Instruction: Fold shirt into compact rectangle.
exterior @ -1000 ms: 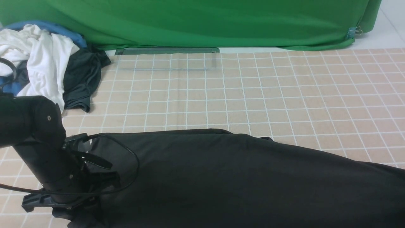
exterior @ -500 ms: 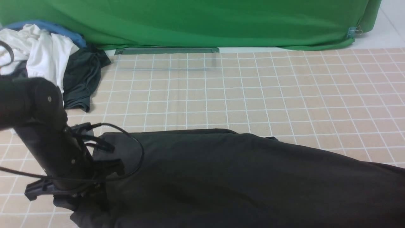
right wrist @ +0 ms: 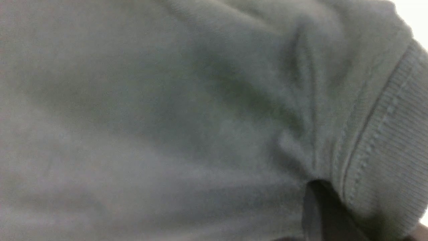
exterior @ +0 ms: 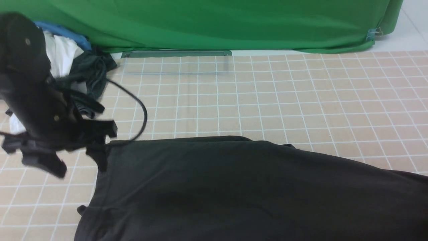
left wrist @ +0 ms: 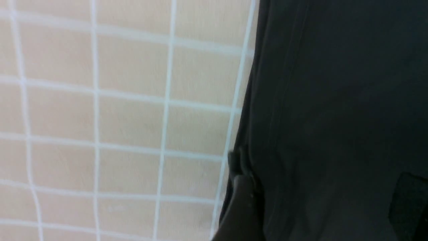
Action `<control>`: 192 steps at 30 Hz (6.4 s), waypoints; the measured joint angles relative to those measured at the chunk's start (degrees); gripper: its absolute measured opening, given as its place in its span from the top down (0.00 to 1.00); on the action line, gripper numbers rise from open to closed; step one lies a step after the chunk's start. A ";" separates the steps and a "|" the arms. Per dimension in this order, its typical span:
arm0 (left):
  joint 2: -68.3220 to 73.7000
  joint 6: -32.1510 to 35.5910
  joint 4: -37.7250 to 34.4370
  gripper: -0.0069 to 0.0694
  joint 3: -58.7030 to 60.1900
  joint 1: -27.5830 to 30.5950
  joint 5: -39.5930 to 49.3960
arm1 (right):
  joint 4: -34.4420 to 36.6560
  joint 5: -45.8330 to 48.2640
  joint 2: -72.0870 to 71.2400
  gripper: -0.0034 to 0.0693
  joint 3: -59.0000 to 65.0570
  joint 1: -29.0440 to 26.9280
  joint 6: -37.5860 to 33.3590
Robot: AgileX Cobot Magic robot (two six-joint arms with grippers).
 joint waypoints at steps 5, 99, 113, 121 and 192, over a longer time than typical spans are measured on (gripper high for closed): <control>-0.19 0.00 0.40 0.51 -7.72 0.00 0.05 | -0.05 3.30 -3.88 0.88 -4.46 9.60 2.53; -0.21 2.59 -1.99 0.89 -23.57 2.27 0.34 | -0.03 12.71 -23.18 0.92 -29.77 65.99 14.62; -0.21 2.65 -6.85 0.89 -23.57 2.27 0.34 | -0.18 -15.53 -64.90 0.92 1.13 65.99 -1.36; -0.21 3.35 -6.85 0.89 -23.57 2.27 -0.05 | -0.18 -42.33 -66.26 0.92 16.59 65.99 -2.64; -49.70 17.69 -27.24 0.89 24.07 2.27 -25.90 | -2.81 -42.14 -85.24 0.68 47.29 22.62 -2.41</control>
